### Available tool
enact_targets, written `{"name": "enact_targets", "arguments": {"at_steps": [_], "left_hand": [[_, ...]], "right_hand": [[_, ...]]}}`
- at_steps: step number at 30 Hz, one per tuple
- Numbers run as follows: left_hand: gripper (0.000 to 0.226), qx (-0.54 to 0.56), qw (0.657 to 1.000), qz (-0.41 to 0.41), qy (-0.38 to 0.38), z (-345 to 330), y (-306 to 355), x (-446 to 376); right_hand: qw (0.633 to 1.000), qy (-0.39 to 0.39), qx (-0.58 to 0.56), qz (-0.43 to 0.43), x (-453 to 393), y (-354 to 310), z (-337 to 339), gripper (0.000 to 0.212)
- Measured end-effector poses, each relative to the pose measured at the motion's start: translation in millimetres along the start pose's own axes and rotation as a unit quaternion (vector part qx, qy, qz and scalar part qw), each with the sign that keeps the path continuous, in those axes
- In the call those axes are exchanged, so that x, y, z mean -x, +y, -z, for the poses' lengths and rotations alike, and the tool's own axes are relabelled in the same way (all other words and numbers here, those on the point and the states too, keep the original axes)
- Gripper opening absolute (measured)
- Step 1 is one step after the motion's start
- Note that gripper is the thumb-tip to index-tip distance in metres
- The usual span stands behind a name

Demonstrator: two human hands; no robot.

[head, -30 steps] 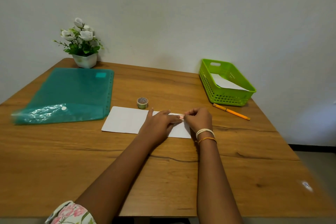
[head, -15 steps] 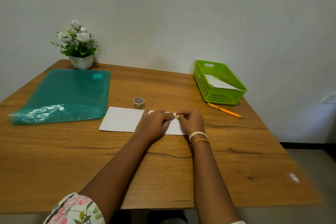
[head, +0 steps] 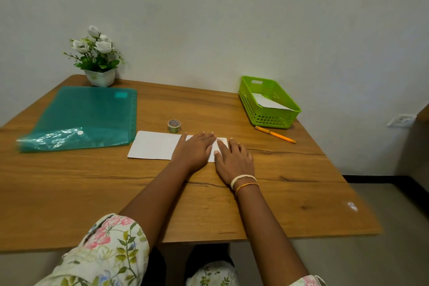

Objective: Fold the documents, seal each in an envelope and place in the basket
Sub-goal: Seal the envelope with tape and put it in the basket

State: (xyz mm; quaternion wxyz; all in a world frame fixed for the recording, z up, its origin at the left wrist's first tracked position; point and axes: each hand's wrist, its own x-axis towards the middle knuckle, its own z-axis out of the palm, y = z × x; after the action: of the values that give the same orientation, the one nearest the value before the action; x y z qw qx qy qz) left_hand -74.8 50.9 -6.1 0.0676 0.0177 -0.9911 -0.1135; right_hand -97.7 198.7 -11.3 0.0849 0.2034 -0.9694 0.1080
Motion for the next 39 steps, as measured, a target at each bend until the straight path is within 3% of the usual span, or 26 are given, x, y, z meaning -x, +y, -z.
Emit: {"name": "enact_targets", "arguments": {"at_steps": [6, 18, 25, 32, 36, 39], "left_hand": [[0.048, -0.010, 1.000, 0.000, -0.009, -3.4, -1.4, 0.6], [0.047, 0.008, 0.998, 0.033, 0.053, 4.3, 10.1, 1.4], [0.083, -0.010, 0.983, 0.183, -0.030, 25.2, 11.9, -3.8], [0.081, 0.043, 0.959, 0.272, -0.062, 35.7, 18.9, -2.5], [0.053, 0.170, 0.933, 0.311, -0.054, 38.8, 20.8, -4.0], [0.041, 0.351, 0.868, 0.352, 0.009, 45.8, 22.1, -5.6]], "right_hand": [[0.999, -0.008, -0.019, -0.043, 7.6, -5.3, -1.6, 0.063], [1.000, -0.001, 0.019, -0.014, -4.4, 5.4, 3.4, 0.055], [0.999, -0.016, -0.031, -0.008, -24.3, 24.7, 9.9, 0.044], [0.997, 0.020, -0.065, -0.039, -26.4, 22.1, 15.3, 0.040], [0.995, 0.026, -0.089, -0.043, -22.4, 22.0, 16.1, 0.038], [0.987, 0.028, -0.150, -0.058, -15.8, 18.0, 16.7, 0.046]]}}
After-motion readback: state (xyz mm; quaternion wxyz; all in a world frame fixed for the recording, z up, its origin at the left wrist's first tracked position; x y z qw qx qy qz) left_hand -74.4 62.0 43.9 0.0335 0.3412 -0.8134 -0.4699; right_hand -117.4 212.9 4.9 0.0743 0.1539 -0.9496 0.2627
